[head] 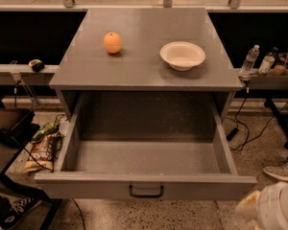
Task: Close top drawer
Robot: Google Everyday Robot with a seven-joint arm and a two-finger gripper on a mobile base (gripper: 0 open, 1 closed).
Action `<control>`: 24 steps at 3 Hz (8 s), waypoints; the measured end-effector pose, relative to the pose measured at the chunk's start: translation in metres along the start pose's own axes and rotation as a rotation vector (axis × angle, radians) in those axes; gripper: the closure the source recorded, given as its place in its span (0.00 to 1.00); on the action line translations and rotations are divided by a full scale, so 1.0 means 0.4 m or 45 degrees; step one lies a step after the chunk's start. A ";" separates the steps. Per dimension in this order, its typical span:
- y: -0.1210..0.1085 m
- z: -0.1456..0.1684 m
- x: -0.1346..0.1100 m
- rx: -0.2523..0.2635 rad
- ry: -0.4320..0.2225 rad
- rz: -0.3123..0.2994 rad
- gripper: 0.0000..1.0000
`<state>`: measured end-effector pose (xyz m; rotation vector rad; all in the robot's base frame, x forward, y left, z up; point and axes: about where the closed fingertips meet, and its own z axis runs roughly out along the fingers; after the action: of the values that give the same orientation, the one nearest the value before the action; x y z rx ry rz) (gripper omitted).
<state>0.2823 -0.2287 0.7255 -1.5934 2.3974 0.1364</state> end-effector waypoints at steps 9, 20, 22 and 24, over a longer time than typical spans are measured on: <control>-0.223 0.390 -0.238 0.117 -0.348 -0.104 1.00; -0.646 0.348 -0.327 0.407 -0.298 -0.117 0.50; -0.646 0.348 -0.327 0.407 -0.298 -0.117 0.04; -0.646 0.348 -0.327 0.407 -0.298 -0.117 0.03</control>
Offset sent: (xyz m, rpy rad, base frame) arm 0.0314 0.0567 -0.1264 0.1987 -0.1104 0.1315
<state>0.5896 -0.1832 0.6429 -1.4482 2.0458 -0.0717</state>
